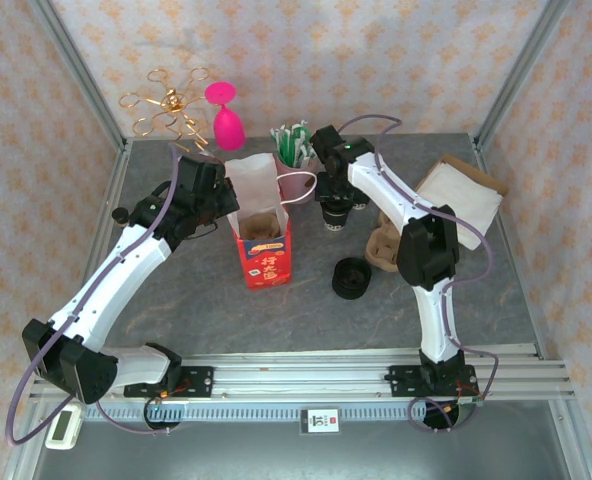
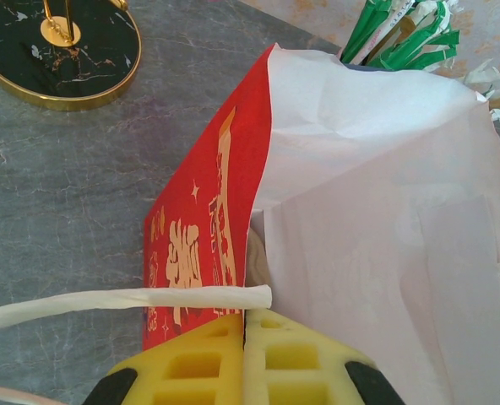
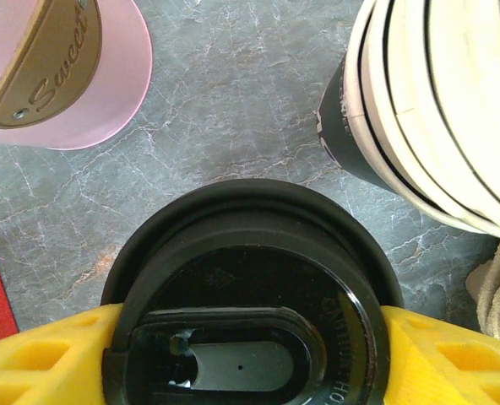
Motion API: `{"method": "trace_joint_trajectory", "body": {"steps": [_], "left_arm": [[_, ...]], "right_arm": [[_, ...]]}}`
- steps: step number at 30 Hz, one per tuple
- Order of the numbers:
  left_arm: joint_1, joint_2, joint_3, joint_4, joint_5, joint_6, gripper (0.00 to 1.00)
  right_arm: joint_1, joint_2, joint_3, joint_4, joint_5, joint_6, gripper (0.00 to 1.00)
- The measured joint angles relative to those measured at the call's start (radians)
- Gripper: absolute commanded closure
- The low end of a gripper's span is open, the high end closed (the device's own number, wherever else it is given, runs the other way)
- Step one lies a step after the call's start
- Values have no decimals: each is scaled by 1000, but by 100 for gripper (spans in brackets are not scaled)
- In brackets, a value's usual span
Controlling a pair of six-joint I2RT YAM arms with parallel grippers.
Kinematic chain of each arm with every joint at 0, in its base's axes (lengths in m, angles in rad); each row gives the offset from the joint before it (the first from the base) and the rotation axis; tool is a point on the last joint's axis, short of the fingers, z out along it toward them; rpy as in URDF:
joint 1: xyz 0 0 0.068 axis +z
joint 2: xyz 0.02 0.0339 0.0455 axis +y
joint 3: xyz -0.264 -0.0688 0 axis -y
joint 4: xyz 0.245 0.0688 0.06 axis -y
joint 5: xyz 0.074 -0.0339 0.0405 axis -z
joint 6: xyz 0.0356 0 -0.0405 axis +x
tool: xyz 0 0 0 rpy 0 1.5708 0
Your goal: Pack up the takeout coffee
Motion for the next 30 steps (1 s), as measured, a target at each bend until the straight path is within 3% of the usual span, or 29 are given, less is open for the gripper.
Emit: {"method": "trace_joint_trajectory", "body": {"steps": [16, 26, 30], "left_arm": [[6, 0, 0, 4, 2, -2, 100], [6, 0, -2, 11, 8, -20, 100], [6, -2, -12, 16, 8, -24, 94]], "right_arm": [[0, -2, 11, -24, -21, -8, 31], [0, -80, -85, -20, -42, -7, 31], [1, -111, -115, -17, -47, -7, 32]]}}
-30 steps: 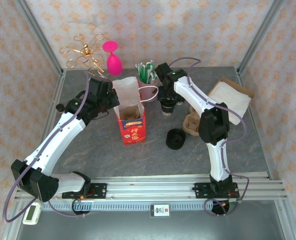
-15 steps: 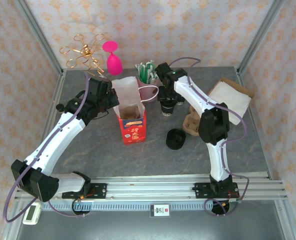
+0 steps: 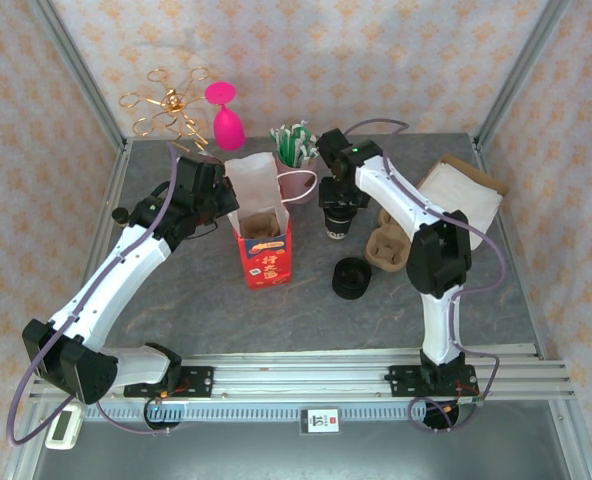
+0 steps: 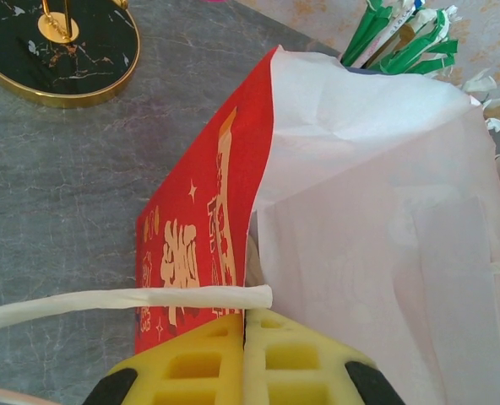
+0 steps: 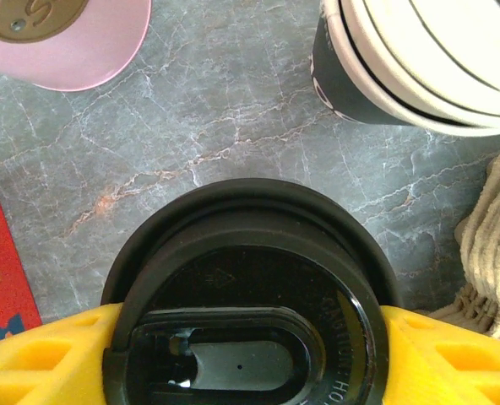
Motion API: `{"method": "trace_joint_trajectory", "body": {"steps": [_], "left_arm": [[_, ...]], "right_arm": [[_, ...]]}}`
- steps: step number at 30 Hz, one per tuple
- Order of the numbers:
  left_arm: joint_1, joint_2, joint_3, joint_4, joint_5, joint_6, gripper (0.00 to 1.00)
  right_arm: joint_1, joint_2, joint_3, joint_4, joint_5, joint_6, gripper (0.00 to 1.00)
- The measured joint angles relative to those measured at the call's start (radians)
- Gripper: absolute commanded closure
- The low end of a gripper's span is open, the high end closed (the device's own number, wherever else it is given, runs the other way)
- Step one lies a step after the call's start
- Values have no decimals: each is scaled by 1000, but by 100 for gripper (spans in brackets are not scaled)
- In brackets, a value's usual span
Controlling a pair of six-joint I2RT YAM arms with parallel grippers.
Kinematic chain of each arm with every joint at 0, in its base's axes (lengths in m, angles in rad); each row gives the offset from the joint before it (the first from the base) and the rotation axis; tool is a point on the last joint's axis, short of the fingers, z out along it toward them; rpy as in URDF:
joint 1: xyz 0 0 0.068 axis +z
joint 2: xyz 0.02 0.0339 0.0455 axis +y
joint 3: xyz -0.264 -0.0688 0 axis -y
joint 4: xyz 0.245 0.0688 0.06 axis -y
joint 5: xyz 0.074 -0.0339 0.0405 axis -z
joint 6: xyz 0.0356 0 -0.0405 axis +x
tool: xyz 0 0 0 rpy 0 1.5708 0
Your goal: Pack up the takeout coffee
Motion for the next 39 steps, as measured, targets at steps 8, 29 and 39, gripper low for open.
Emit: {"method": "trace_joint_trajectory", "body": {"steps": [8, 29, 39], "left_arm": [[0, -3, -2, 2, 2, 1, 88], [53, 4, 60, -57, -2, 66, 100], [64, 21, 65, -58, 7, 72, 100]], "right_arm": [[6, -29, -3, 0, -4, 0, 32], [51, -159, 27, -106, -4, 8, 32], [108, -215, 64, -171, 12, 35, 33]]}}
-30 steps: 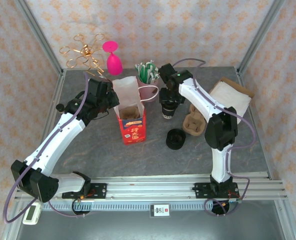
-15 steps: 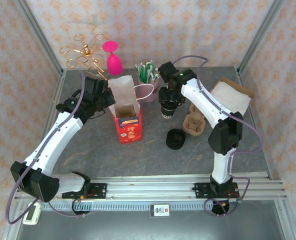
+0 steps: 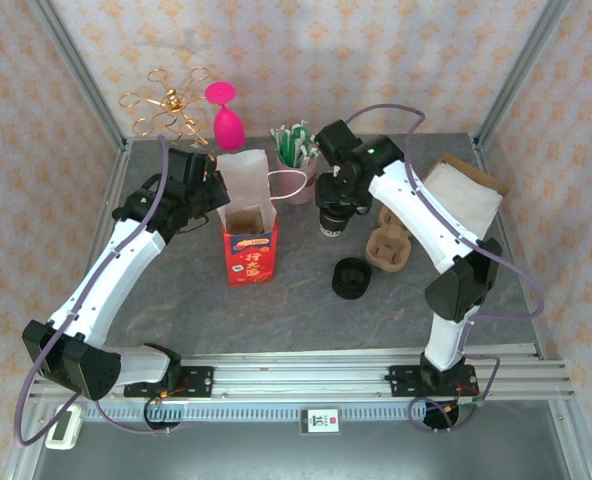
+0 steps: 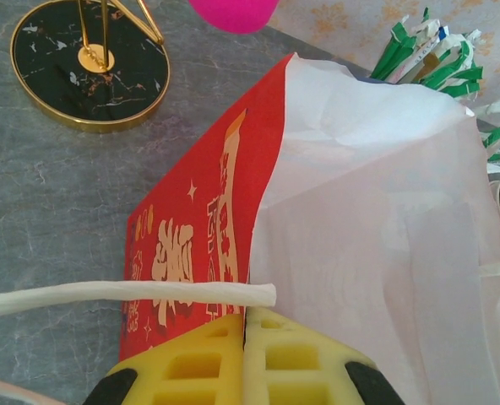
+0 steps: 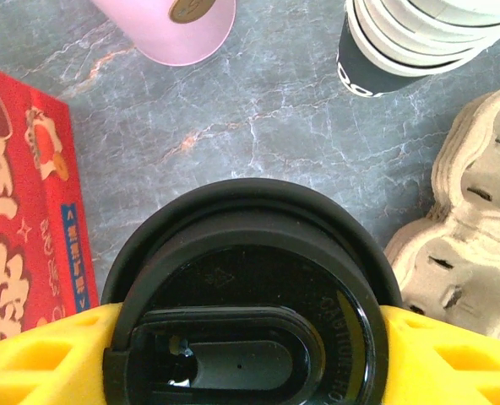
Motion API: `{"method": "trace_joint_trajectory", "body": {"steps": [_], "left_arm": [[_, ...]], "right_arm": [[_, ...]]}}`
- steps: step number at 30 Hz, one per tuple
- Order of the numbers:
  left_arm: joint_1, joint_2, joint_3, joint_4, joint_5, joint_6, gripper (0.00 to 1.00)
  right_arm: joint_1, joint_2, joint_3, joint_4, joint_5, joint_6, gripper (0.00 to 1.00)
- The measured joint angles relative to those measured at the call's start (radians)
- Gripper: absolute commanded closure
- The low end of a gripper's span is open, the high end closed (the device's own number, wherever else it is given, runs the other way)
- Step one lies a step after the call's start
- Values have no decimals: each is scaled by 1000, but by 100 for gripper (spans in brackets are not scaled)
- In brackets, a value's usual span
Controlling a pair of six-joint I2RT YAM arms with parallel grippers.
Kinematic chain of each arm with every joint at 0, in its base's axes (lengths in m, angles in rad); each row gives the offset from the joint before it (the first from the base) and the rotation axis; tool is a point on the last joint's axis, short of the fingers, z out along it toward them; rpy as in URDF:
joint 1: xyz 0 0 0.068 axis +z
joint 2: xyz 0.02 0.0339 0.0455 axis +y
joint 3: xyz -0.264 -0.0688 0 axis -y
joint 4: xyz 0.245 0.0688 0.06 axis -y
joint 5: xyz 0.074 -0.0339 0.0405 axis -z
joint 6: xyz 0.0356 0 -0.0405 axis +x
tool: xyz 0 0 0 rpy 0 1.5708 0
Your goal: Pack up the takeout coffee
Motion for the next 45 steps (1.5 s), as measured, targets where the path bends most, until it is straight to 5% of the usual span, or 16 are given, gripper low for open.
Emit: {"method": "trace_joint_trajectory", "body": {"steps": [21, 45], "left_arm": [[0, 15, 3, 0, 11, -30, 100], [0, 15, 3, 24, 45, -57, 100]], "right_arm": [[79, -143, 1, -34, 6, 72, 33], [134, -167, 197, -42, -48, 88, 35]]}}
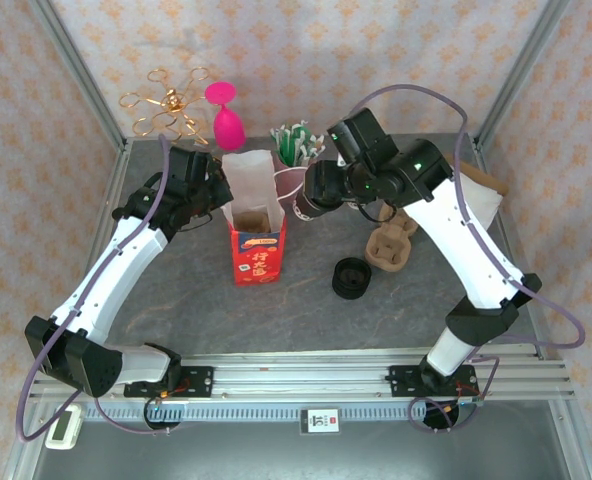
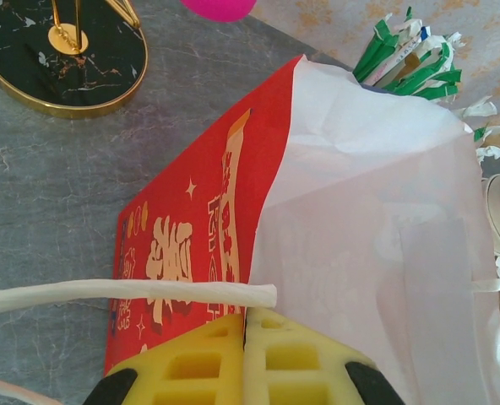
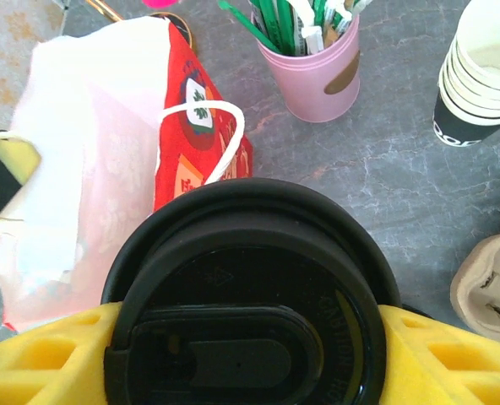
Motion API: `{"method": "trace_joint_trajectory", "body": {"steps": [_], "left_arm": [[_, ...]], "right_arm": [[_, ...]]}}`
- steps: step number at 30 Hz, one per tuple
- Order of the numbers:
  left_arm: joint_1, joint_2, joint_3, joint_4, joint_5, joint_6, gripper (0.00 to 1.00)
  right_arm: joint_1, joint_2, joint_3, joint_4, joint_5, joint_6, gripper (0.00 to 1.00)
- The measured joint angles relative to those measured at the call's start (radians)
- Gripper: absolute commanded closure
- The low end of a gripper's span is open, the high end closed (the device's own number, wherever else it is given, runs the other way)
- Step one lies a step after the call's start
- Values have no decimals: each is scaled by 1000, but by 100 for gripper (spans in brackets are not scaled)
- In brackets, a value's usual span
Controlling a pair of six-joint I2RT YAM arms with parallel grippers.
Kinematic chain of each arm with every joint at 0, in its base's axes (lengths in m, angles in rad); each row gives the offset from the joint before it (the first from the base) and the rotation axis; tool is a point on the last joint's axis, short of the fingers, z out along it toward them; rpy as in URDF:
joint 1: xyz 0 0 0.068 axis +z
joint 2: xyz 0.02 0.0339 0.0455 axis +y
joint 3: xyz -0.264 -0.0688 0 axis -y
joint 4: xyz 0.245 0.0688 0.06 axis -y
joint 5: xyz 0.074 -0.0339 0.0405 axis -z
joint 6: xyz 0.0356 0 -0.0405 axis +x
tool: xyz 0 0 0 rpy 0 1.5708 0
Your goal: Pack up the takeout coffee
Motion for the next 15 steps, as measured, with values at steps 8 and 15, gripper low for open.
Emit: {"method": "trace_joint_trajectory", "body": {"steps": [8, 15], "left_arm": [[0, 0, -4, 10, 4, -18, 100], [0, 0, -8, 24, 11, -27, 100]], "right_arm": [[0, -5, 42, -1, -36, -8, 35], [0, -56, -13, -3, -39, -10, 36]]}}
